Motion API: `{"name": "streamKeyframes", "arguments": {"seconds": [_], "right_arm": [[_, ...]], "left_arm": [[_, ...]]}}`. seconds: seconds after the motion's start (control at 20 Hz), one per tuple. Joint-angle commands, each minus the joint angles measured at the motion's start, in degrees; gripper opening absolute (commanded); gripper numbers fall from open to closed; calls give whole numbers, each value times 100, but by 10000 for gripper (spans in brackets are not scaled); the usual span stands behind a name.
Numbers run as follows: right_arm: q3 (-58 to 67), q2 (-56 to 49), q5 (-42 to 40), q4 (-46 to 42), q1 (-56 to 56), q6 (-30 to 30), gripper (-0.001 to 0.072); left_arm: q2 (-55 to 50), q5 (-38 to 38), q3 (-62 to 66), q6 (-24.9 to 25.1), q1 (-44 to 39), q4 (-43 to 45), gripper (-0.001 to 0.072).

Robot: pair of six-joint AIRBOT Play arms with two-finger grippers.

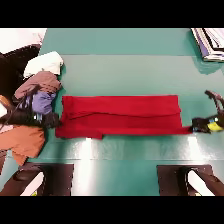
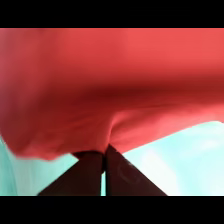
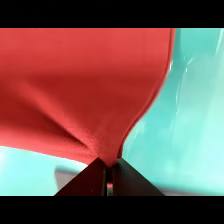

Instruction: Fold the shirts.

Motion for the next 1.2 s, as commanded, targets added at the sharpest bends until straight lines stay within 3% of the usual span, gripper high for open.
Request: {"name": "streamKeyframes", "arguments": {"seconds": [0.0,0.25,0.45,0.5,0.55,0.6,0.75,0.8,0.85,0.9,0.95,1.15], "right_arm": [[1038,-1259,-586,-2,424,15,14],[2345,-2855,-597,2,522,15,15],[2992,-3565,-579,31,522,13,27],[3101,-3676,-603,223,501,7,177],[3178,-3748,-608,520,426,-57,278],[3200,-3775,-579,920,310,-192,301],[3193,-3770,-208,1399,-149,-485,359],[3141,-3764,-63,1401,-328,-503,424],[2983,-3716,-48,1449,-507,-505,460],[2734,-3644,-111,1510,-702,-511,464],[2437,-3585,-208,1497,-885,-529,521],[1167,-3523,-870,1633,-1351,-824,535]], "left_arm": [[-1340,905,850,321,4,2,27],[-2752,1620,1580,466,4,0,28],[-3040,2201,1655,461,4,0,31],[-3040,2210,1698,459,4,0,245],[-3034,2173,1755,457,4,-2,556],[-3018,2074,1823,439,4,-2,610],[-3001,1375,2208,463,4,2,609],[-2994,1180,2282,463,4,0,608],[-2986,1060,2284,461,2,-24,552],[-2986,988,2275,463,2,-50,305],[-2988,986,2256,463,2,-72,64],[-3003,1056,2249,461,-85,-470,31]]}}
